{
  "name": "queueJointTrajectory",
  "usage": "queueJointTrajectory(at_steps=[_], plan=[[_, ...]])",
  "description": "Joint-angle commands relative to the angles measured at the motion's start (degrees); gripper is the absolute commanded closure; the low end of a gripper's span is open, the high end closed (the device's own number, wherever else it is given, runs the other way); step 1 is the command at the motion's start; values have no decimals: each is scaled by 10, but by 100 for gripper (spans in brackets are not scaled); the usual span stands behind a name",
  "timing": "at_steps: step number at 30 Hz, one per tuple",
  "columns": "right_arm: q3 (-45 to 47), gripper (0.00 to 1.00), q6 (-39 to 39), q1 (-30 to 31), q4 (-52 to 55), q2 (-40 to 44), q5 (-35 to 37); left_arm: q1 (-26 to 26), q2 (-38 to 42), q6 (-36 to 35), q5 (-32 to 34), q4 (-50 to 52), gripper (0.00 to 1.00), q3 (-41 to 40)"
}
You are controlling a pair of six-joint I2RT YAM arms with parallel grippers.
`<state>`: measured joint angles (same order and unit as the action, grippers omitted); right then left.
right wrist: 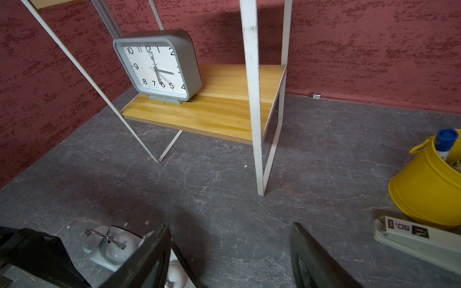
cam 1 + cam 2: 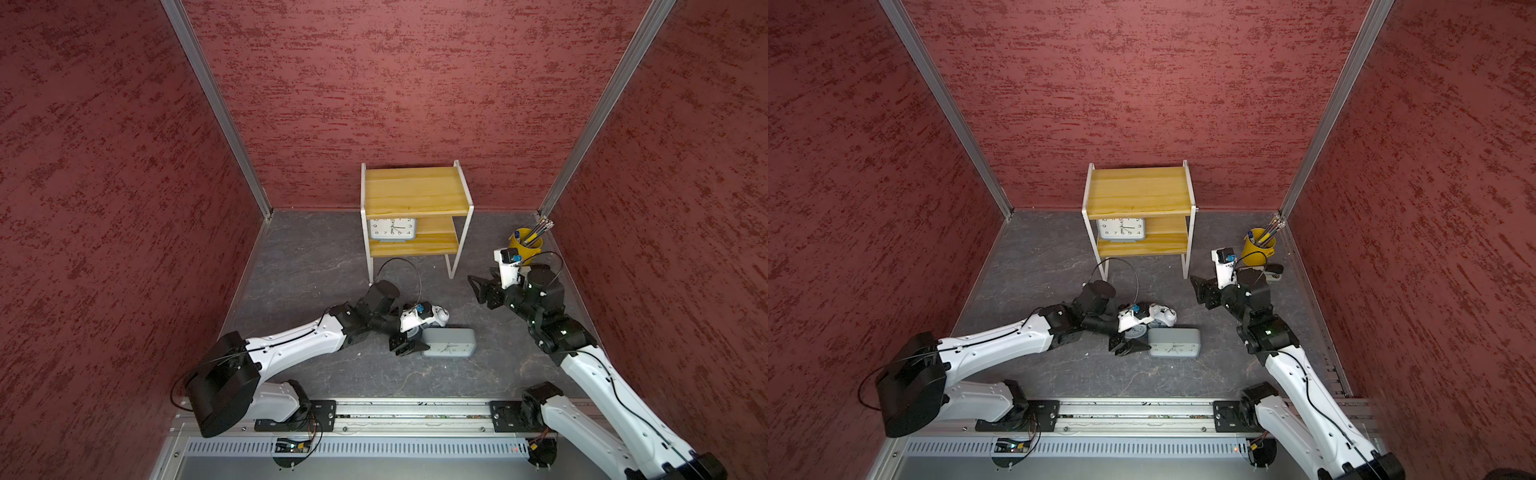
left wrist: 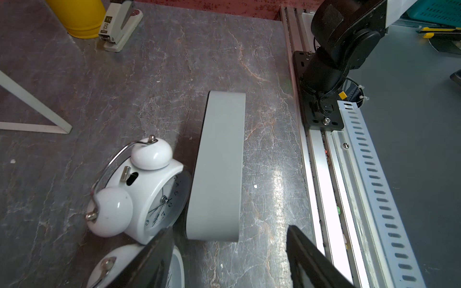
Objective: Place the alarm clocks on the shelf by style
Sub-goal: Pick up the alarm from the center of the board.
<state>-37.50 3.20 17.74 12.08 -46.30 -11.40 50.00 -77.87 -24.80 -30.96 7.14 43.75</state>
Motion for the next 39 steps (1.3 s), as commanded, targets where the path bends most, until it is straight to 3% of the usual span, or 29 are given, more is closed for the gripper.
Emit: queueJointTrajectory(at_steps=[1, 27, 33, 39], plan=[[5, 23, -1, 1, -9, 4, 1, 7, -22, -17, 10, -42, 26, 25], [13, 22, -14, 2, -12, 3, 7, 29, -98, -37, 34, -25, 31, 36], [12, 22, -14, 2, -11, 6, 5, 31, -100, -39, 44, -9, 57, 41], [6, 22, -20, 1, -26, 10, -13, 28, -42, -33, 36, 2, 63, 50]])
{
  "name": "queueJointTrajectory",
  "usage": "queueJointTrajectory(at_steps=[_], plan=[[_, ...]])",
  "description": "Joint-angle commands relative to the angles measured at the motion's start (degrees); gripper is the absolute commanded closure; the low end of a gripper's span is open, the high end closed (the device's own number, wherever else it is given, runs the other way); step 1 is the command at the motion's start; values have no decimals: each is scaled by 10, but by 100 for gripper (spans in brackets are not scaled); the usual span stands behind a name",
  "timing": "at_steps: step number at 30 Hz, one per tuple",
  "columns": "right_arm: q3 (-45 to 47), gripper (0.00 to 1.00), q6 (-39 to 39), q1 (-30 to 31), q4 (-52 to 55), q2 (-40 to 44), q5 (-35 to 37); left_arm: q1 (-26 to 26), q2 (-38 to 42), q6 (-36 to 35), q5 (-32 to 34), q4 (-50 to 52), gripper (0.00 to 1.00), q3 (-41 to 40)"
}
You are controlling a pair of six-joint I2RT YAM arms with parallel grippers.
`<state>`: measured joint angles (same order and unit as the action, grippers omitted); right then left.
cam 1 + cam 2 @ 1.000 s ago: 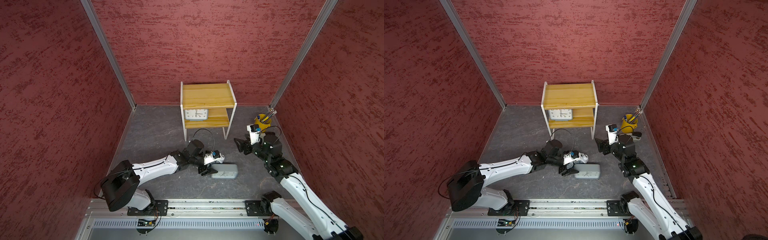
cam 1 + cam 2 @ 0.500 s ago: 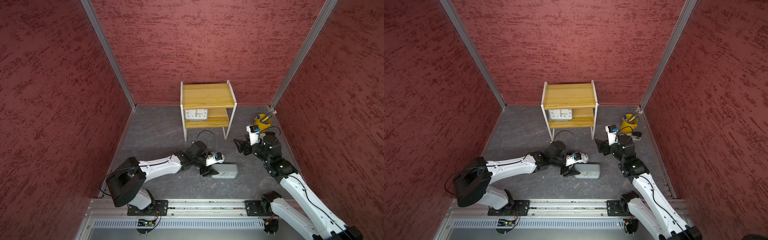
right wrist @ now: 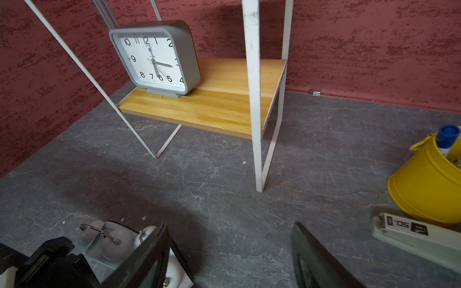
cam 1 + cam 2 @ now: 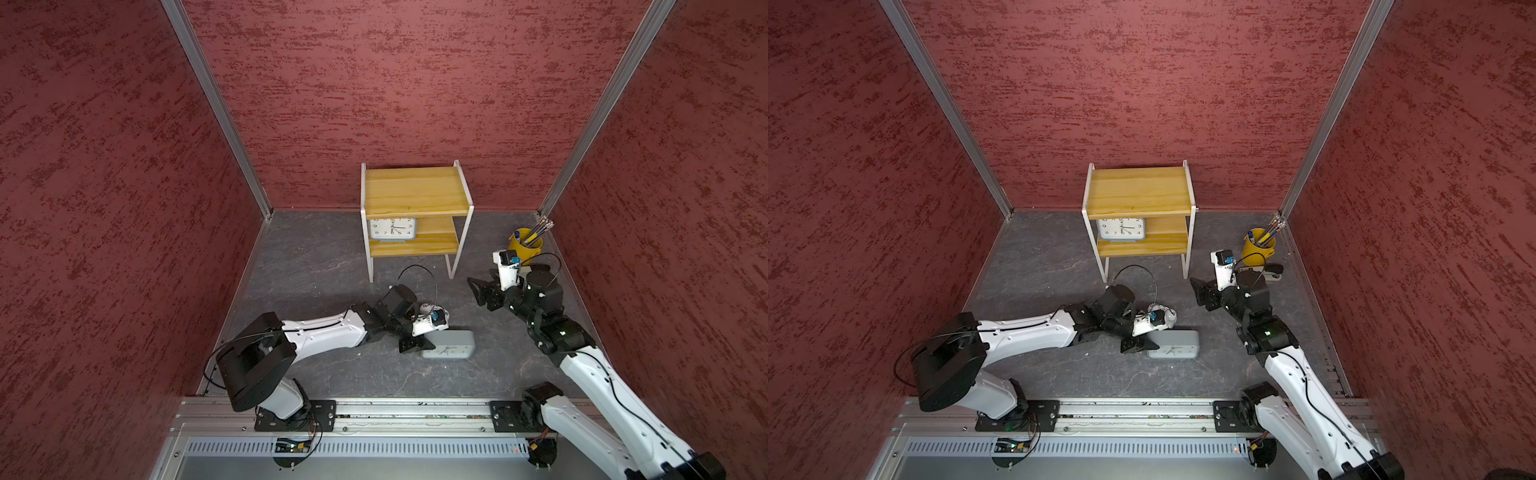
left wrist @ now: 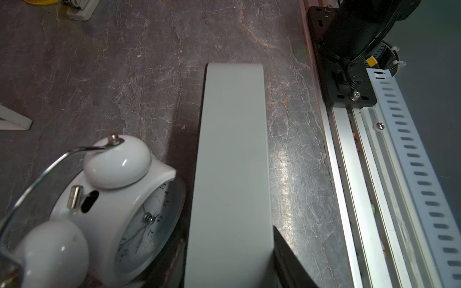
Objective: Place the alarm clocks on the shelf by style
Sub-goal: Pick up the alarm from the center of the board.
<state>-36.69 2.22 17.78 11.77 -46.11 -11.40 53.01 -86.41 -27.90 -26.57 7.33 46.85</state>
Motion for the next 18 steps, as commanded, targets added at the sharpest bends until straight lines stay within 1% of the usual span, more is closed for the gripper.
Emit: queueJointTrajectory(at_steps=[1, 4, 7, 12, 16, 18], plan=[[-6, 22, -13, 1, -22, 5, -17, -6, 57, 4, -7, 1, 63, 21], [-42, 21, -28, 1, -1, -9, -27, -37, 102, 30, -9, 30, 63, 38], [-79, 18, -49, -1, -3, -33, -71, -86, 143, 52, -19, 72, 64, 60], [-148, 18, -76, -4, -5, -92, -196, -170, 189, 57, -62, 165, 64, 111], [-190, 18, -100, -5, 0, -121, -302, -231, 197, 37, -98, 262, 64, 171], [-204, 18, -113, -5, 12, -133, -340, -250, 197, 30, -112, 293, 64, 195]])
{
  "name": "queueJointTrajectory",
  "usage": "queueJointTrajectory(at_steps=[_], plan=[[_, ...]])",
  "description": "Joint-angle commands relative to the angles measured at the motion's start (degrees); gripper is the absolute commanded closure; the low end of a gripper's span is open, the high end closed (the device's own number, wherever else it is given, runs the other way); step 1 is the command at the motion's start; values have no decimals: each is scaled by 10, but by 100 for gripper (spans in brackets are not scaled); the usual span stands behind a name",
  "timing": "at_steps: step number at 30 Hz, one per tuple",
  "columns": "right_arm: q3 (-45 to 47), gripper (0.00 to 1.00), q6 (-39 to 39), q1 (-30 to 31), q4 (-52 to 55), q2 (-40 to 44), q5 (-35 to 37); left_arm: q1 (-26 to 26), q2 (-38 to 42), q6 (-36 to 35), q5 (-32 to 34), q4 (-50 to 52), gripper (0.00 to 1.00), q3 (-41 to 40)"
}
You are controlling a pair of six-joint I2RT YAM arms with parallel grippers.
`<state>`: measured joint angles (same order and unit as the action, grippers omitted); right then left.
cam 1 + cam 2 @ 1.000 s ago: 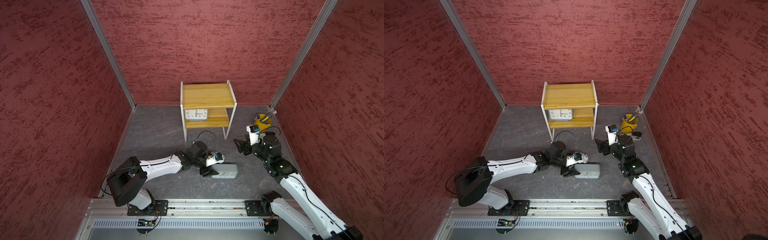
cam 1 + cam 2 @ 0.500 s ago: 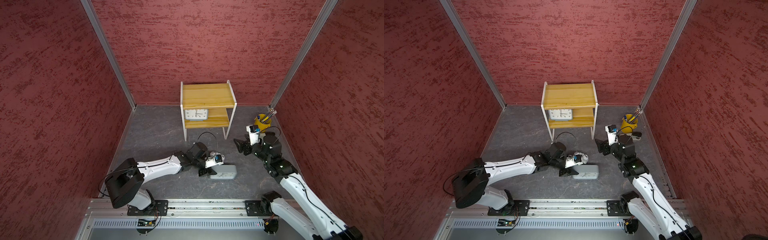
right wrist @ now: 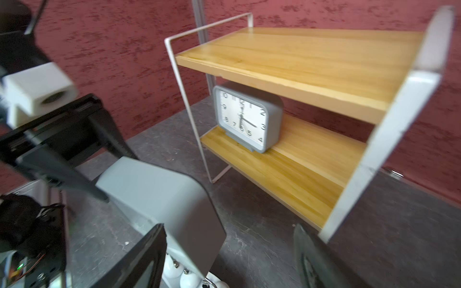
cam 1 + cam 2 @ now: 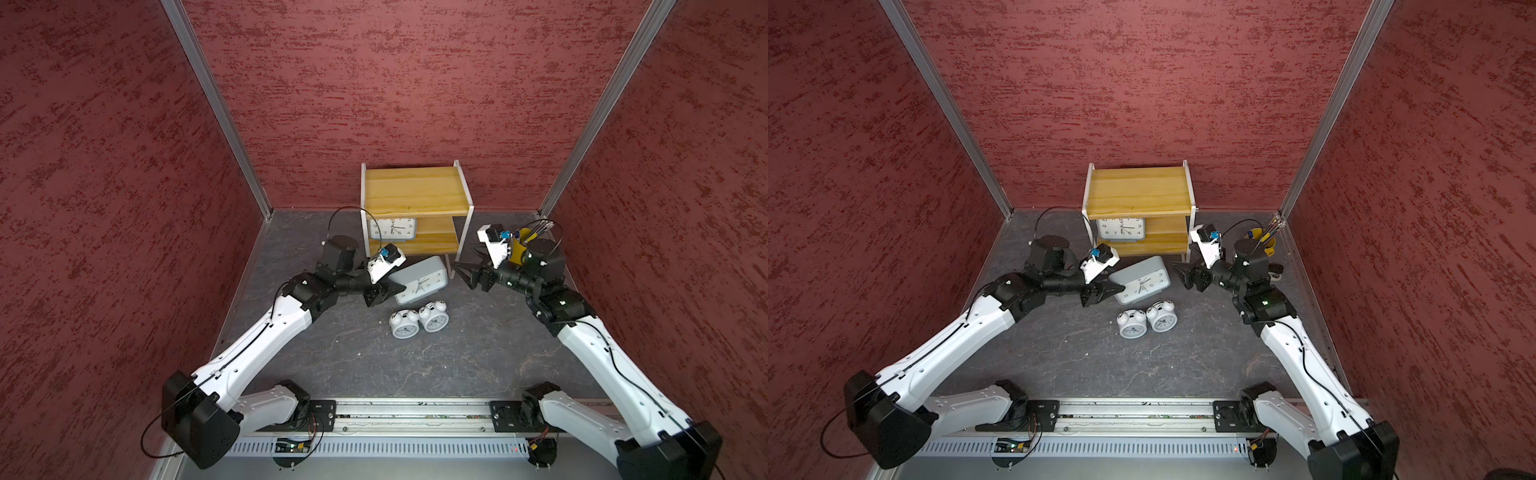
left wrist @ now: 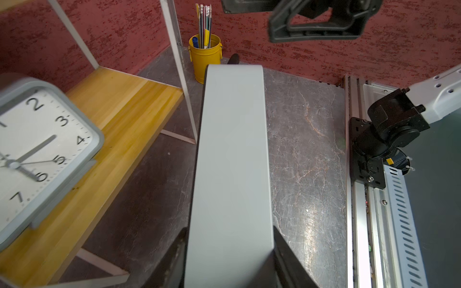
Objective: Place the alarm clocks on the shelf by style
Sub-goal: Pick up the alarm from the center of the board.
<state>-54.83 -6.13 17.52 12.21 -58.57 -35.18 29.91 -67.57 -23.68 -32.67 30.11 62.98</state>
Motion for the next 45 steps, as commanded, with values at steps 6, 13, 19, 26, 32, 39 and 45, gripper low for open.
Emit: queueJointTrajectory(at_steps=[6, 13, 19, 26, 32, 39, 45], plan=[[-40, 20, -53, -1, 34, -34, -157, -40, 3, -41, -86, 116, 63, 91], [-64, 27, -100, -2, 105, -59, -217, -49, -45, -123, -146, 232, 63, 188], [-65, 36, -117, -1, 121, -59, -234, -50, -80, -164, -166, 289, 63, 251], [-67, 39, -118, -2, 121, -63, -278, -42, -98, -192, -177, 317, 63, 272], [-75, 45, -114, -2, 125, -80, -310, -29, -103, -189, -171, 308, 62, 274], [-74, 53, -113, -2, 118, -83, -308, -17, -113, -180, -160, 296, 62, 276], [-77, 72, -114, -1, 127, -84, -308, -11, -118, -171, -155, 281, 62, 276]])
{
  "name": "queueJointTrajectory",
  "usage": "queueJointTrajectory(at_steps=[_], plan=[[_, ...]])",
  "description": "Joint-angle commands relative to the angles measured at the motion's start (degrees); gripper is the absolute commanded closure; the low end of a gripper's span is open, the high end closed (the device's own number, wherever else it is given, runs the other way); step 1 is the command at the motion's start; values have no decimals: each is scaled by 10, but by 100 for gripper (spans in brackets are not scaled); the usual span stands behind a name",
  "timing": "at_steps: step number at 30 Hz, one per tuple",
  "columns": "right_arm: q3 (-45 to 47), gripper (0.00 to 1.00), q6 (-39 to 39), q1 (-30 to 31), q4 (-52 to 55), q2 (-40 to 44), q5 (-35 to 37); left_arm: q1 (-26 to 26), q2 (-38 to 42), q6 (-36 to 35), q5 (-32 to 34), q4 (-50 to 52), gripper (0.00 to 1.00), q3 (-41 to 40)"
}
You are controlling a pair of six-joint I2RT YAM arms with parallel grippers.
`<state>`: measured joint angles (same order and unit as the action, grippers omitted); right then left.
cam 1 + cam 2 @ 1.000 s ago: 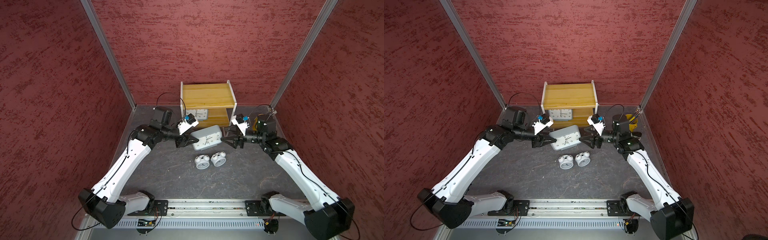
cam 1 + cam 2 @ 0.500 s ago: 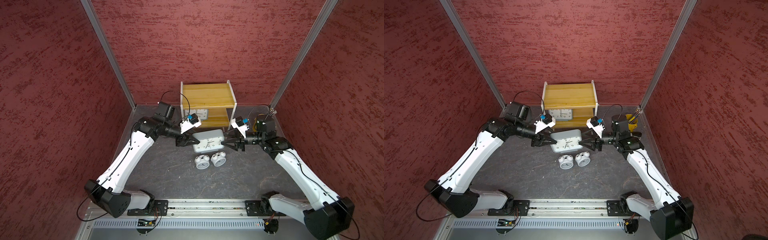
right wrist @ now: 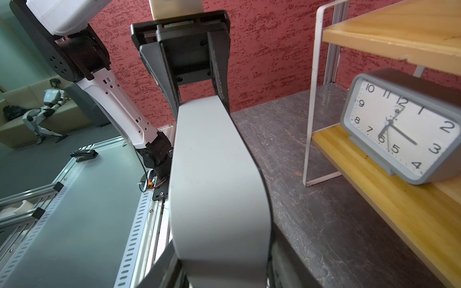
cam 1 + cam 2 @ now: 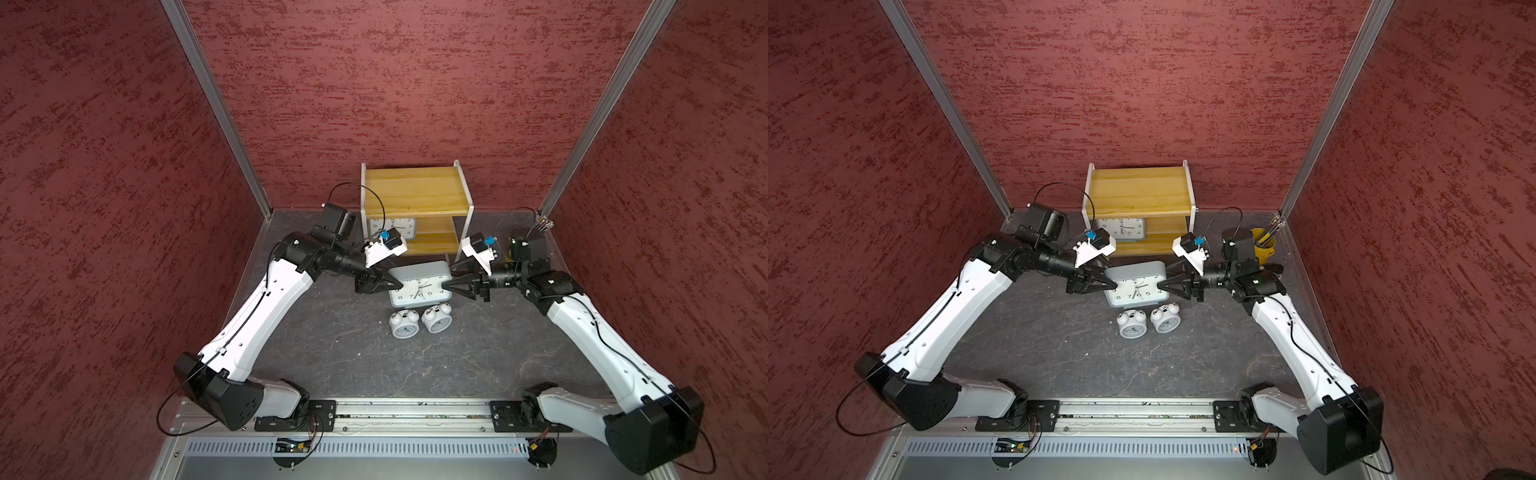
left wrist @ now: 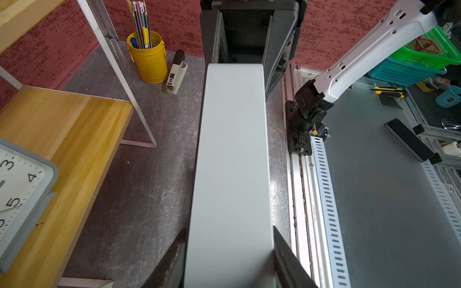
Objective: Place the alarm clocks on the shelf by style
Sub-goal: Pick up the alarm from the center of the board.
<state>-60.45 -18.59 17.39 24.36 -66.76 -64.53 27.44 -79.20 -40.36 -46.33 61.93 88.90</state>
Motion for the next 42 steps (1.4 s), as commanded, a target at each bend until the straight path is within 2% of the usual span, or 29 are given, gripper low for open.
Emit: queueJointTrajectory(at_steps=[1, 4, 9, 13, 17, 28, 32, 37, 42], plan=[[-22, 76, 11, -1, 7, -2, -15, 14, -3, -3, -16, -40, 61, 16], [-25, 87, 14, 0, 9, 1, -8, 14, -3, 7, 1, -54, 55, 13], [-18, 92, 45, -1, -27, 26, 23, 4, 18, 58, 47, -126, 17, -17], [-17, 94, 74, -2, -62, 46, 37, -8, 55, 92, 75, -193, 6, -58], [-23, 100, 97, -2, -83, 58, 66, -27, 92, 125, 112, -251, 5, -93], [-86, 100, 142, -13, -145, 61, 154, -117, 176, 240, 194, -409, 5, -200], [-137, 100, 165, -27, -158, 45, 186, -127, 172, 259, 225, -446, 5, -228], [-193, 100, 187, -50, -173, 27, 215, -128, 138, 270, 223, -485, 7, -237], [-231, 100, 199, -73, -171, 19, 258, -128, 96, 286, 259, -532, 17, -231]])
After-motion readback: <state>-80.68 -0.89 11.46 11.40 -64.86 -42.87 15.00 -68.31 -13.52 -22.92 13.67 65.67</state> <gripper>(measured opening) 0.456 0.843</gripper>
